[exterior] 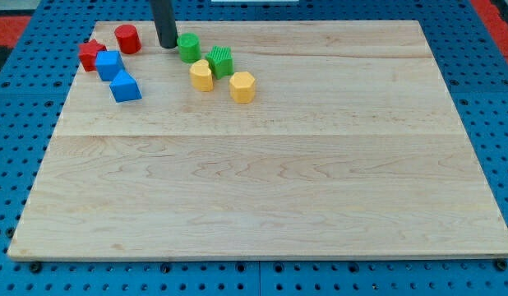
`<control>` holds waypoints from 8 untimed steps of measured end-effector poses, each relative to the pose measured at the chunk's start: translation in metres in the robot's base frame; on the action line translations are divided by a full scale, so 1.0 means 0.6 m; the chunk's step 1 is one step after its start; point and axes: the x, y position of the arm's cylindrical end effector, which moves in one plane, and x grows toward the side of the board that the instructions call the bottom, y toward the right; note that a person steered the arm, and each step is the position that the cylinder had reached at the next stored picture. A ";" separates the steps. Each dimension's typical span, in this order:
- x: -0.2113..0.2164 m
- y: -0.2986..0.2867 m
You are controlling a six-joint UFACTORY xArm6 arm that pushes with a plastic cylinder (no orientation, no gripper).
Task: Push a group of blocks downwards
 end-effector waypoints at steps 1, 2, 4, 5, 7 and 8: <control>-0.009 0.050; 0.057 0.092; 0.044 0.068; 0.083 0.061; 0.097 0.183; 0.070 0.205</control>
